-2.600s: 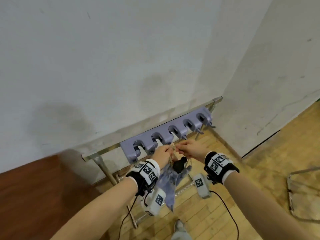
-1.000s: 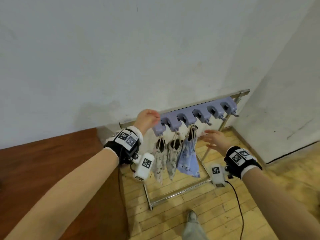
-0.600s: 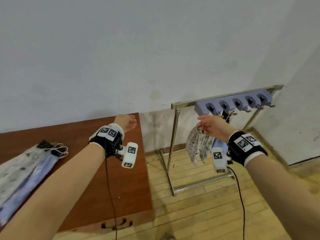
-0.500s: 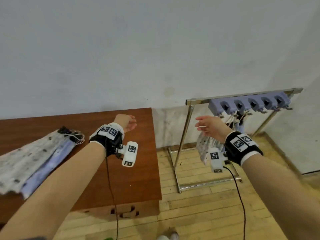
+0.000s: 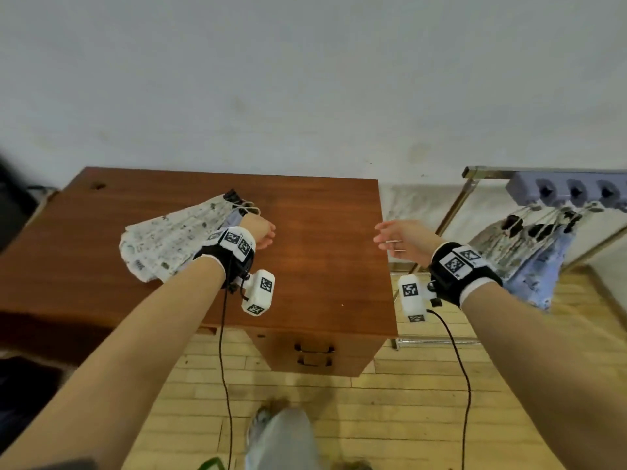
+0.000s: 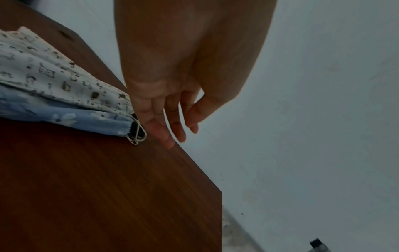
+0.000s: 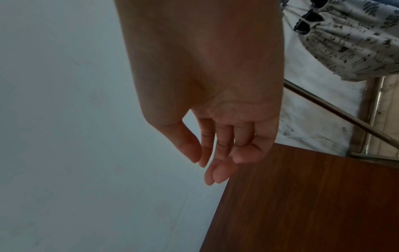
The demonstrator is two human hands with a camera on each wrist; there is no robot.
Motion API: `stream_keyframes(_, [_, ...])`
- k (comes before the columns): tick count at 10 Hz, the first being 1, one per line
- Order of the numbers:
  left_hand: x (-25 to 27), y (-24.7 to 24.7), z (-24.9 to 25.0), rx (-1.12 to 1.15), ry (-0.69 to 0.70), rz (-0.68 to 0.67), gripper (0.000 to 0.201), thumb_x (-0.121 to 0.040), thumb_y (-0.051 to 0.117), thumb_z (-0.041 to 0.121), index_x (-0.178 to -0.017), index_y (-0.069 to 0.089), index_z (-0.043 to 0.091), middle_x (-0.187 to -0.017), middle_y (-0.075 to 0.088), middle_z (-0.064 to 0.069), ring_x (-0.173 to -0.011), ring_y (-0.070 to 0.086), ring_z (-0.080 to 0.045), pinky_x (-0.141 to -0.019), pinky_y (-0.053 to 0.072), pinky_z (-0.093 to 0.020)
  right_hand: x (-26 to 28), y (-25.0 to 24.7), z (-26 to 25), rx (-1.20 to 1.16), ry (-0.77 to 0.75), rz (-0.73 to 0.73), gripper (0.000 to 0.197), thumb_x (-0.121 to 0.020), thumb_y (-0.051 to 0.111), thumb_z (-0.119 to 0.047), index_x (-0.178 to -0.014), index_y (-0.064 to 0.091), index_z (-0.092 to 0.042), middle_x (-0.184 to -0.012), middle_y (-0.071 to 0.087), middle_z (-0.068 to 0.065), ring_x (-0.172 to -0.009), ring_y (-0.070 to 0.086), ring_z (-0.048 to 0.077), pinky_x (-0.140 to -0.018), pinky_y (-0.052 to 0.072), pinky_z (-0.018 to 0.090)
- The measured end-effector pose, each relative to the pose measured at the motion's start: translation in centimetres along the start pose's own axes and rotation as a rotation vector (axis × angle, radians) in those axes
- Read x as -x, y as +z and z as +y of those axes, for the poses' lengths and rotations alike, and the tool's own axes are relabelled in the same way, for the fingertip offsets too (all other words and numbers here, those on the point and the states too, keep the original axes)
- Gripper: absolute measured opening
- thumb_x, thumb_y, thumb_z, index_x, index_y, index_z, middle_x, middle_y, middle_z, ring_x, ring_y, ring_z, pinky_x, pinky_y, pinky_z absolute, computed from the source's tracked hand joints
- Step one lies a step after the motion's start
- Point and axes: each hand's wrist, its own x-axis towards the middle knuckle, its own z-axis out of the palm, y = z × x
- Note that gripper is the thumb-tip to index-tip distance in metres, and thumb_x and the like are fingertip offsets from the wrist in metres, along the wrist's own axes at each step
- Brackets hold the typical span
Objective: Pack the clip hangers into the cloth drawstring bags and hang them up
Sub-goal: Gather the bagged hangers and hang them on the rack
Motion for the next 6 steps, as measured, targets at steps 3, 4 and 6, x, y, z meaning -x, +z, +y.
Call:
stream_keyframes(3, [-10.5, -10.8, -2.3, -0.172, 0.084, 0.027, 0.028, -0.093, 0.049, 0.007, -0.116, 0.059, -0.006, -0.114, 0.063, -0.025, -0.104, 0.063, -0.038, -0.084, 0.052, -0.04, -8.4, 12.6, -4.1, -0.061, 0.04, 0.076, 0.024, -0.092, 0.053, -0.005, -0.115, 0.06, -0.007, -0.093, 0.068, 0.01, -0.07, 0.06, 0.016, -0.064, 0.045, 0.025])
stream_keyframes(4, [-19.5, -16.4, -1.7, -0.381, 0.12, -0.004, 0.027, -0.096, 0.046, 0.009, -0.115, 0.059, -0.005, -0.108, 0.061, -0.024, -0.099, 0.061, -0.036, -0.081, 0.049, -0.04, -13.5, 18.1, -5.5, -0.166, 0.085, 0.115, 0.023, -0.091, 0.052, -0.004, -0.113, 0.06, -0.007, -0.096, 0.067, 0.011, -0.07, 0.059, 0.016, -0.063, 0.045, 0.025])
stream_keyframes(6, [-29.0, -22.9, -0.1, -0.563, 0.021, -0.102, 0.016, -0.092, 0.052, 0.013, -0.079, 0.056, 0.006, -0.083, 0.059, -0.013, -0.081, 0.058, -0.03, -0.073, 0.048, -0.035, -21.7, 29.6, -7.1, -0.232, 0.214, 0.104, 0.026, -0.096, 0.045, -0.005, -0.118, 0.057, -0.007, -0.096, 0.065, 0.007, -0.077, 0.059, 0.016, -0.069, 0.046, 0.025])
